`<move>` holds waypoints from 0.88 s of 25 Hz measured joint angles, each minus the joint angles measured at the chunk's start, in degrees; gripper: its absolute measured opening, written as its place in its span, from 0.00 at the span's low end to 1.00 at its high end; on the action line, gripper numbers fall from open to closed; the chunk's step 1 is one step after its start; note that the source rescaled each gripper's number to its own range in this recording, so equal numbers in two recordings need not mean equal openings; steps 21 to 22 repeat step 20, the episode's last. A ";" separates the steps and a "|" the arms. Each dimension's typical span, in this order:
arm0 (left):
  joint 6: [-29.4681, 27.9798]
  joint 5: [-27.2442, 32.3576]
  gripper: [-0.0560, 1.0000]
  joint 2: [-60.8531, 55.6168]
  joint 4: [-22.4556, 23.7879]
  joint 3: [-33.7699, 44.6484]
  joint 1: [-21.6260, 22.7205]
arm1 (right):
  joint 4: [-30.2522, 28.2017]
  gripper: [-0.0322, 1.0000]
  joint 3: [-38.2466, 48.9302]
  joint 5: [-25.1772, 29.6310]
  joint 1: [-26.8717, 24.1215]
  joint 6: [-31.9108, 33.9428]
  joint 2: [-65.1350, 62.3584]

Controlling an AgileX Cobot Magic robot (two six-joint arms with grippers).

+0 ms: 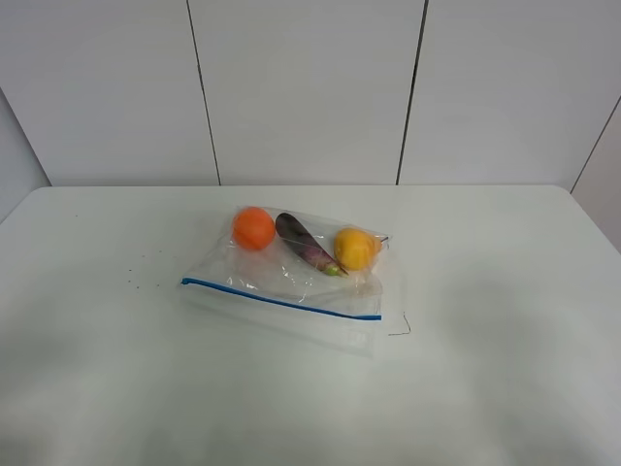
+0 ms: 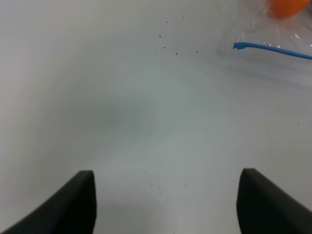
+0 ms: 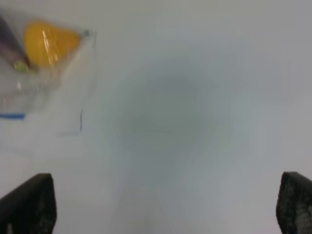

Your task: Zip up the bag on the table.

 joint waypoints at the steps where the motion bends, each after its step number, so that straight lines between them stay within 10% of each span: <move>1: 0.00 0.00 0.94 0.00 0.00 0.00 0.00 | 0.00 1.00 0.00 0.00 0.00 0.06 -2.06; 22: 0.00 0.00 0.94 0.00 0.41 0.00 0.00 | -0.04 1.00 0.05 0.00 0.00 0.38 -5.79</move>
